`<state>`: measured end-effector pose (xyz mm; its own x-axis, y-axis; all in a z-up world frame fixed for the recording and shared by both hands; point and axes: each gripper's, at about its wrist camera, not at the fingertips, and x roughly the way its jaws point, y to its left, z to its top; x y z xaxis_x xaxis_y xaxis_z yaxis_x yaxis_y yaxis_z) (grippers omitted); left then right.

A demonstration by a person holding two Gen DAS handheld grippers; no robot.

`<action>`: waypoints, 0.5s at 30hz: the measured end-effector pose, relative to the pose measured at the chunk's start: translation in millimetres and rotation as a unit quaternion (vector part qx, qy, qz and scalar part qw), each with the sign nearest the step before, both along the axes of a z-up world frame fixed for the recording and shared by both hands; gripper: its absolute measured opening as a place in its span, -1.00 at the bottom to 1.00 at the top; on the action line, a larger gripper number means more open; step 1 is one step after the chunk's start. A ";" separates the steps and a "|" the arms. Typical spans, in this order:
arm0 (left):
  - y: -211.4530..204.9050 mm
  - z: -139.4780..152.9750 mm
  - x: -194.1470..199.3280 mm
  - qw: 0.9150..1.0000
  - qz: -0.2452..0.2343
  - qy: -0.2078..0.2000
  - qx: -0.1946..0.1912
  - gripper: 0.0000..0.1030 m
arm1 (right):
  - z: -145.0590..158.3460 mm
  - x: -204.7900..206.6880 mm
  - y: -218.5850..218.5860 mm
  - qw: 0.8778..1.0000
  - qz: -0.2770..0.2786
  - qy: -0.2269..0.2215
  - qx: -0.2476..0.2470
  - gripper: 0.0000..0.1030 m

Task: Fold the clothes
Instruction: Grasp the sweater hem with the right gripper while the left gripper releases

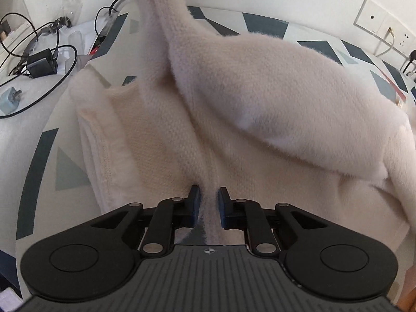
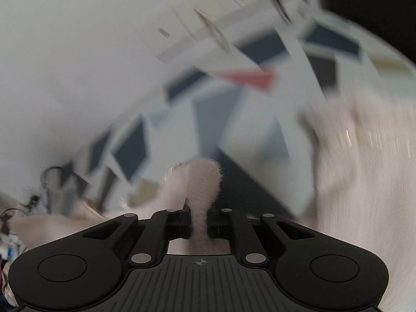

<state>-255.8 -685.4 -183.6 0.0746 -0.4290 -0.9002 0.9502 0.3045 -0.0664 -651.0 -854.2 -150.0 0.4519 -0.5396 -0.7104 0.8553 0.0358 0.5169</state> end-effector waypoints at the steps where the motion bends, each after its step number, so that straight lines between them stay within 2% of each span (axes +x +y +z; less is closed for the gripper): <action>1: -1.5 -0.1 1.3 1.000 0.005 0.003 0.001 -0.69 | 14.8 1.8 -9.0 1.000 0.007 -0.008 -0.025 -0.85; 3: -3.2 -0.6 1.5 1.000 0.010 0.004 0.002 -0.69 | 46.0 7.1 -34.1 0.995 0.002 -0.026 -0.097 -0.86; 5: -3.1 -1.1 -1.0 1.000 0.011 -0.001 0.002 -0.69 | 70.8 13.7 -57.5 0.984 -0.016 -0.039 -0.173 -0.86; 7: -2.7 -1.8 -3.4 1.000 0.013 -0.007 0.002 -0.69 | 79.8 26.3 -79.8 0.973 -0.038 -0.009 -0.228 -0.83; 9: -3.9 -1.6 -4.4 1.000 0.016 -0.003 0.003 -0.67 | 70.1 47.4 -104.4 0.967 -0.074 0.084 -0.229 -0.46; 10: -4.4 -1.4 -4.0 1.000 0.018 0.004 0.003 -0.60 | 61.5 54.5 -113.7 0.965 -0.089 0.121 -0.216 -0.14; 11: -4.7 -1.4 -2.3 1.000 0.019 0.014 0.001 -0.54 | 52.7 58.4 -119.0 0.966 -0.094 0.137 -0.200 -0.12; 13: -4.0 -1.8 1.3 0.999 0.017 0.042 -0.006 -0.22 | 39.4 60.4 -119.5 0.974 -0.079 0.123 -0.170 -0.13; 15: -2.5 -3.3 2.6 0.998 0.016 0.057 -0.012 -0.21 | 29.9 65.0 -113.1 0.983 -0.046 0.086 -0.156 -0.13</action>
<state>-253.2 -687.9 -186.9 -0.0137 -0.4496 -0.8931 0.9256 0.3321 -0.1814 -586.0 -967.3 -120.1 0.2777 -0.7762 -0.5661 0.9364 0.0870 0.3400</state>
